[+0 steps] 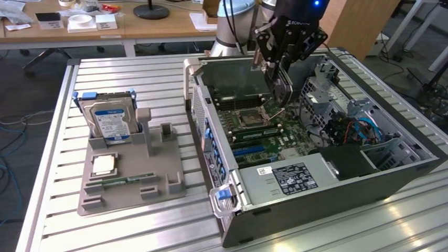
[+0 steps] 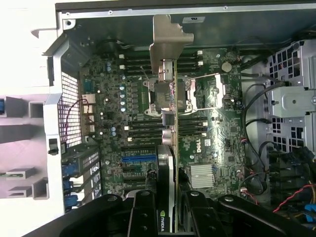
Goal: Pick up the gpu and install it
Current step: 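Pick up the gpu and move the gpu toward the slot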
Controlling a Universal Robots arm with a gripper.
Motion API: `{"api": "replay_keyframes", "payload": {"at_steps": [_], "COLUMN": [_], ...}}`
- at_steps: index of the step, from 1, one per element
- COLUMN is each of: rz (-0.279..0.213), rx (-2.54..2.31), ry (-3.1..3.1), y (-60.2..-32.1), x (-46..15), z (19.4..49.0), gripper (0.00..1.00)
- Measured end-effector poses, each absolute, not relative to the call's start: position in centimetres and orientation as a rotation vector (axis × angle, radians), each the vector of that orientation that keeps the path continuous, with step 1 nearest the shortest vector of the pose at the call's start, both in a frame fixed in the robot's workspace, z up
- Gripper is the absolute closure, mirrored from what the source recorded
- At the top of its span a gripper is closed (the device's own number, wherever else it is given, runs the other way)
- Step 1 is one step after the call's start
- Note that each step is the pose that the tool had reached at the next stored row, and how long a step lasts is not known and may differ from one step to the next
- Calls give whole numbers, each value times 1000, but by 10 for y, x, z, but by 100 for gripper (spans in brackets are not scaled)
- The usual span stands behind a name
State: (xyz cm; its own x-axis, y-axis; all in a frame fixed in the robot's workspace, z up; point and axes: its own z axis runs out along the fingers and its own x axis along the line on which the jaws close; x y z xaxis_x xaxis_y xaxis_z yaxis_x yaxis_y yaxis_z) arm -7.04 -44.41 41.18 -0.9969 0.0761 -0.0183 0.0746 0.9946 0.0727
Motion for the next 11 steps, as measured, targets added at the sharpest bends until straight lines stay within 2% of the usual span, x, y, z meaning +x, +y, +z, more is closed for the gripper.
{"api": "replay_keyframes", "payload": {"at_steps": [11], "rz": [112], "rx": [115], "ry": [3117], "y": [-444], "x": [-62], "z": [412], "gripper": [73]}}
